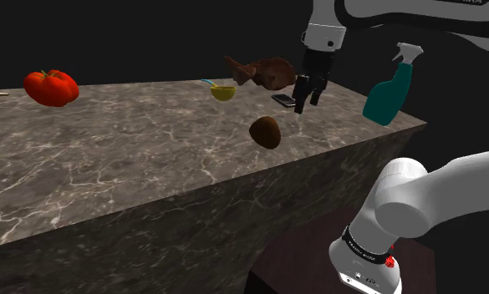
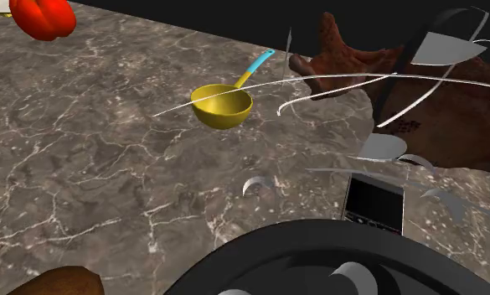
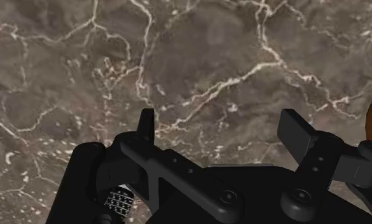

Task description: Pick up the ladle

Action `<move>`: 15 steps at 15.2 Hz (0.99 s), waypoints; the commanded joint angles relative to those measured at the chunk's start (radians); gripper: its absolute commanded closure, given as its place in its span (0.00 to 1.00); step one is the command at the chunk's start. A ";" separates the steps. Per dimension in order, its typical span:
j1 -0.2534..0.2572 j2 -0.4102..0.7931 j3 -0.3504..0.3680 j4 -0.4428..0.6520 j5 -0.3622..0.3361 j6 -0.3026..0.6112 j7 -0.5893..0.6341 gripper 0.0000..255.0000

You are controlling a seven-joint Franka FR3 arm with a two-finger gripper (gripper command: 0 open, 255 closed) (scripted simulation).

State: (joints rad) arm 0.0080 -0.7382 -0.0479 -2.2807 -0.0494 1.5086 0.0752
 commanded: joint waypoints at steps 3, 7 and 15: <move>0.000 0.078 0.004 0.049 0.022 0.029 0.029 0.00; 0.000 0.234 0.008 0.160 0.062 0.074 0.081 0.00; -0.003 0.546 0.002 0.444 0.137 0.108 0.169 0.00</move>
State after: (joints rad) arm 0.0054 -0.2384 -0.0442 -1.8856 0.0775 1.6181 0.2327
